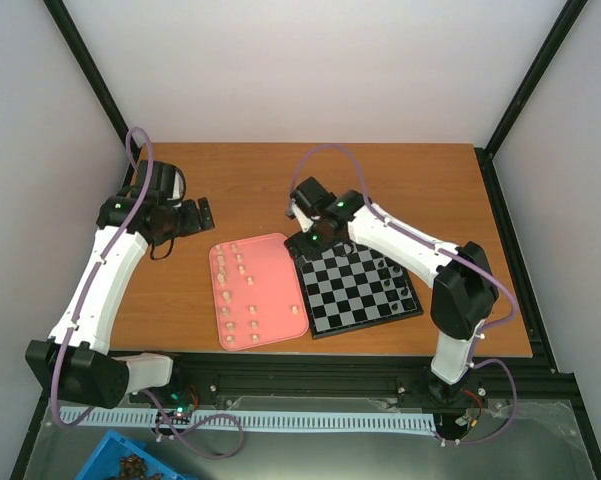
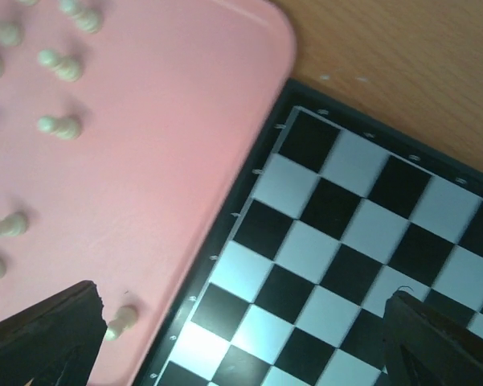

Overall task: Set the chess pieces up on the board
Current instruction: Pick up the chess piece from the storage box.

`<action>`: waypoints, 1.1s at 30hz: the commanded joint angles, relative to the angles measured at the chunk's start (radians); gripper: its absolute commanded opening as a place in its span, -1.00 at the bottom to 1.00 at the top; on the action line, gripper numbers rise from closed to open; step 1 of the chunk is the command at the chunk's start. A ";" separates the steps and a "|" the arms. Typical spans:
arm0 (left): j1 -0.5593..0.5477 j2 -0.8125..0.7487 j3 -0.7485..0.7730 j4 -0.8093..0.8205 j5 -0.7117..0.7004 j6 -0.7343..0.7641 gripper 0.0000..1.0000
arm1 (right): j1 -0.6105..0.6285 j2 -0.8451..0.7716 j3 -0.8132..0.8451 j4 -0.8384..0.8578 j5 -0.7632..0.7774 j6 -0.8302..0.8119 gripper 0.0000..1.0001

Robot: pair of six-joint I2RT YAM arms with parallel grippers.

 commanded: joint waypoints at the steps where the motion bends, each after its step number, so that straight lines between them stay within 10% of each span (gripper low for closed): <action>1: 0.002 0.010 0.019 -0.045 0.000 0.058 0.99 | 0.098 0.065 0.059 -0.075 -0.047 -0.032 0.81; 14: 0.002 0.035 -0.008 -0.065 -0.064 0.126 0.99 | 0.257 0.159 0.016 -0.100 -0.137 0.059 -0.06; 33: 0.001 -0.001 -0.032 -0.059 -0.054 0.149 1.00 | 0.257 0.221 -0.032 -0.099 -0.088 0.115 -0.11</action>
